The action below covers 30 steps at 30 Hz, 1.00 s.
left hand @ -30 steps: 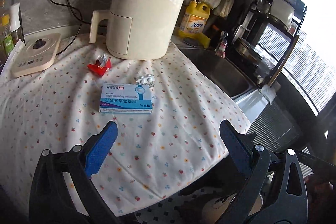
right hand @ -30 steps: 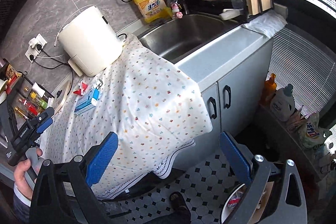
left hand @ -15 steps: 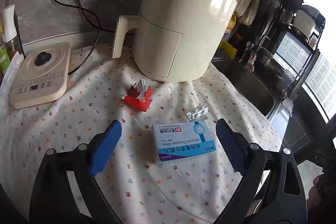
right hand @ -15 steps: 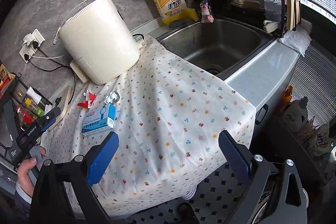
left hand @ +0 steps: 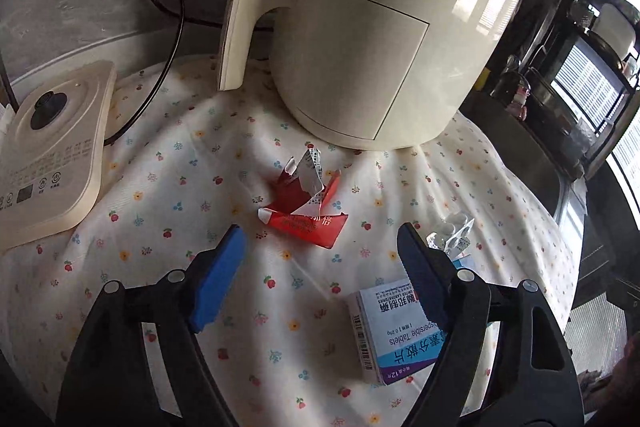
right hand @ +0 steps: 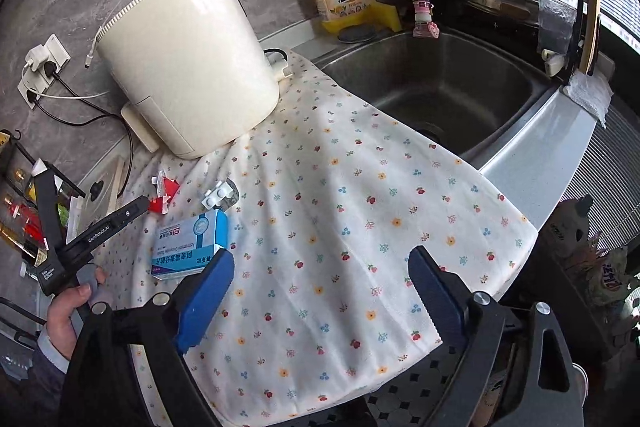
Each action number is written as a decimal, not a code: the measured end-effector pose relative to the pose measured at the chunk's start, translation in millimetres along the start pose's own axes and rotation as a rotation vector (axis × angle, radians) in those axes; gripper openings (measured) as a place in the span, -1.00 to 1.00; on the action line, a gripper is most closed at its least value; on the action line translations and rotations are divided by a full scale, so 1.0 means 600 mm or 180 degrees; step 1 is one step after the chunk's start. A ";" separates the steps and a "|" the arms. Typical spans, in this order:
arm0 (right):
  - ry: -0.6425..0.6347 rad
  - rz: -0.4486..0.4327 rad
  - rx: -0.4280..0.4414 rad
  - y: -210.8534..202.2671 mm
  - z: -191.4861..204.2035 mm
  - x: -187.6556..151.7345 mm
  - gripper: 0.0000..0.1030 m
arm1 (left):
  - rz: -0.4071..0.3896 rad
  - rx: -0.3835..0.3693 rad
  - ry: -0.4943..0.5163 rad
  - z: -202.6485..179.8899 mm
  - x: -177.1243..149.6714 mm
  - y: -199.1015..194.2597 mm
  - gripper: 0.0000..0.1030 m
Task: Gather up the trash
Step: 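Grasp the red wrapper with the left gripper while the right grasps the blister pack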
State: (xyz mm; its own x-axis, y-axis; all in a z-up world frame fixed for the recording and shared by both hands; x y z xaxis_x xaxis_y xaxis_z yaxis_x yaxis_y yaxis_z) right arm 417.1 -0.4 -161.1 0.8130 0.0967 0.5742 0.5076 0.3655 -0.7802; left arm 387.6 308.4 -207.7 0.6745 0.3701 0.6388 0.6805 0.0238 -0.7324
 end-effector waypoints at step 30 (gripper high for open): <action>-0.0735 0.0309 0.0231 0.173 0.204 0.062 0.50 | -0.0289 -0.0006 -0.0358 0.108 -0.021 -0.097 -0.52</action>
State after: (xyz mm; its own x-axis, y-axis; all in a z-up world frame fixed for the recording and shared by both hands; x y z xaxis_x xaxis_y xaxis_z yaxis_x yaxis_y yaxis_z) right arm 465.0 154.5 -190.1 0.7660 0.3404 0.5453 0.4016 0.4089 -0.8194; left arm 320.8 362.3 -188.4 0.5738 0.4683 0.6719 0.7379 0.0603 -0.6722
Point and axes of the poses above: each gripper's, at about its wrist camera, not at the fingertips, and y roughly the way its jaws point, z to its left, x to its top, the point moved 5 cm from there along y, roughly the way its jaws point
